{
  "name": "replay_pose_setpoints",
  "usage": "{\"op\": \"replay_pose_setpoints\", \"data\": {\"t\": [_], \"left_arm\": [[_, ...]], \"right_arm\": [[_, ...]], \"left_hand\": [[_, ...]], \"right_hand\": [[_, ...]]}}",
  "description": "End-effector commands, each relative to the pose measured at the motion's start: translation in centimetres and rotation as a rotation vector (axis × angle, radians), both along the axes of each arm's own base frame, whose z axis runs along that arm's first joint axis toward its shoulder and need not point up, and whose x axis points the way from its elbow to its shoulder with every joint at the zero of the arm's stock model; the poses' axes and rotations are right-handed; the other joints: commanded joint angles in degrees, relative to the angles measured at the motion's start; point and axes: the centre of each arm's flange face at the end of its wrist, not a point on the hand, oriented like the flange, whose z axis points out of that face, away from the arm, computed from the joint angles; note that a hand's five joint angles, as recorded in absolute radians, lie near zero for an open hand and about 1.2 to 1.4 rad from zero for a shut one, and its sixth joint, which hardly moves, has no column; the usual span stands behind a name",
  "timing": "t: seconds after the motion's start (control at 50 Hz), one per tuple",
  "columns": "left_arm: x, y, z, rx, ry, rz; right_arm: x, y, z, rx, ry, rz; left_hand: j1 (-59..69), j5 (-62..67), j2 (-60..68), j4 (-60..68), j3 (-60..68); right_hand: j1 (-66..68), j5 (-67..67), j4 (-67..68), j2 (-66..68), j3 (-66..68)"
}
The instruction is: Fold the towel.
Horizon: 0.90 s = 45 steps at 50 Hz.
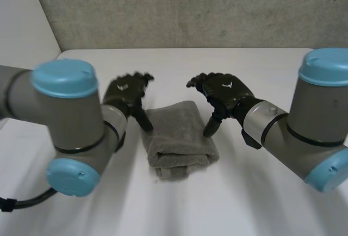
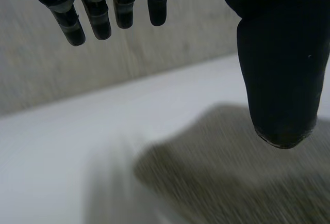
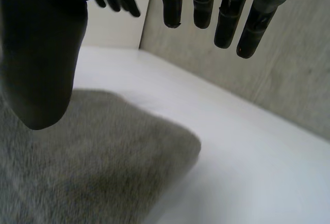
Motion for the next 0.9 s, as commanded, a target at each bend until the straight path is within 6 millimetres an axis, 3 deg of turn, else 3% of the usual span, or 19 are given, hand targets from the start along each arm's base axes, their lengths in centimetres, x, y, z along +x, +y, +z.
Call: {"op": "replay_pose_setpoints", "data": {"t": [0.02,0.16,0.28,0.34,0.36,0.38,0.4,0.42,0.44,0.46,0.48,0.5,0.52,0.54,0.56,0.58,0.6,0.68,0.9], "left_arm": [[-0.1,0.6,-4.0,0.108,-0.085,0.032],[0.7,1.8,-6.4,0.177,-0.14,0.023],[0.9,2.3,-7.2,0.193,-0.145,0.023],[0.7,2.0,-5.7,0.158,-0.121,0.022],[0.7,2.0,-5.7,0.158,-0.121,0.022],[0.3,1.9,-4.0,0.119,-0.093,0.009],[0.2,1.8,-2.0,0.07,-0.06,0.004],[0.2,1.8,-1.9,0.07,-0.06,0.004],[0.2,1.7,0.1,0.023,-0.026,0.005],[0.2,1.7,0.1,0.023,-0.026,0.005],[0.3,1.6,2.1,-0.02,0.005,0.008],[0.5,1.5,3.9,-0.062,0.035,0.014],[0.5,1.5,4.0,-0.063,0.035,0.014],[0.7,1.6,5.9,-0.106,0.065,0.017],[1.0,1.8,8.2,-0.155,0.1,0.02],[1.0,1.8,8.2,-0.155,0.1,0.02],[1.6,1.8,10.3,-0.199,0.127,0.032],[4.8,0.5,14.1,-0.246,0.145,0.124],[6.6,0.3,15.0,-0.169,0.122,0.098]], "right_arm": [[1.0,-1.2,-3.6,0.105,0.075,0.01],[2.1,-2.5,-7.6,0.117,0.173,0.0],[2.0,-3.1,-8.3,0.047,0.269,-0.013],[1.9,-3.2,-7.0,0.009,0.265,-0.022],[1.9,-3.2,-5.6,-0.016,0.243,-0.03],[1.9,-3.2,-5.6,-0.017,0.243,-0.03],[1.8,-3.1,-3.6,-0.049,0.209,-0.046],[1.6,-3.0,-1.3,-0.078,0.162,-0.068],[1.6,-3.0,-1.3,-0.079,0.162,-0.068],[1.1,-3.1,1.0,-0.108,0.112,-0.107],[0.6,-3.0,3.3,-0.133,0.06,-0.147],[0.6,-3.0,3.3,-0.133,0.06,-0.147],[0.0,-2.9,5.5,-0.162,0.01,-0.188],[-0.9,-2.9,7.6,-0.194,-0.029,-0.225],[-0.9,-2.9,7.6,-0.195,-0.029,-0.226],[-2.0,-3.0,9.4,-0.223,-0.062,-0.264],[-3.2,-3.3,10.9,-0.249,-0.086,-0.305],[-5.3,-3.8,12.3,-0.279,-0.098,-0.363],[-7.2,-2.8,12.4,-0.236,-0.063,-0.401]], "left_hand": [[-0.07,-1.52,0.51,0.47,0.38],[-0.07,-1.52,0.51,0.47,0.38],[-0.07,-1.52,0.51,0.47,0.38],[-0.07,-1.52,0.51,0.47,0.38],[-0.07,-1.52,0.51,0.47,0.38],[-0.07,-1.52,0.51,0.47,0.38],[-0.07,-1.52,0.51,0.47,0.38],[-0.07,-1.52,0.51,0.47,0.38],[-0.07,-1.52,0.51,0.47,0.38],[-0.07,-1.52,0.51,0.47,0.38],[-0.07,-1.52,0.51,0.47,0.38],[-0.07,-1.52,0.51,0.47,0.38],[-0.07,-1.52,0.51,0.47,0.38],[-0.07,-1.52,0.51,0.47,0.38],[-0.07,-1.52,0.51,0.47,0.38],[-0.07,-1.52,0.51,0.47,0.38],[-0.07,-1.52,0.51,0.47,0.38],[-0.07,-1.52,0.51,0.47,0.38],[-0.07,-1.52,0.51,0.47,0.38]], "right_hand": [[-3.76,-3.48,-4.9,-4.26,-3.89],[-3.76,-3.48,-4.9,-4.26,-3.89],[-3.76,-3.48,-4.9,-4.26,-3.89],[-3.76,-3.48,-4.9,-4.26,-3.89],[-3.76,-3.48,-4.9,-4.26,-3.89],[-3.76,-3.48,-4.9,-4.26,-3.89],[-3.76,-3.48,-4.9,-4.26,-3.89],[-3.76,-3.48,-4.9,-4.26,-3.89],[-3.76,-3.48,-4.9,-4.26,-3.89],[-3.76,-3.48,-4.9,-4.26,-3.89],[-3.76,-3.48,-4.9,-4.26,-3.89],[-3.76,-3.48,-4.9,-4.26,-3.89],[-3.76,-3.48,-4.9,-4.26,-3.89],[-3.76,-3.48,-4.9,-4.26,-3.89],[-3.76,-3.48,-4.9,-4.26,-3.89],[-3.76,-3.48,-4.9,-4.26,-3.89],[-3.76,-3.48,-4.9,-4.26,-3.89],[-3.76,-3.48,-4.9,-4.26,-3.89],[-3.76,-3.48,-4.9,-4.26,-3.89]]}}
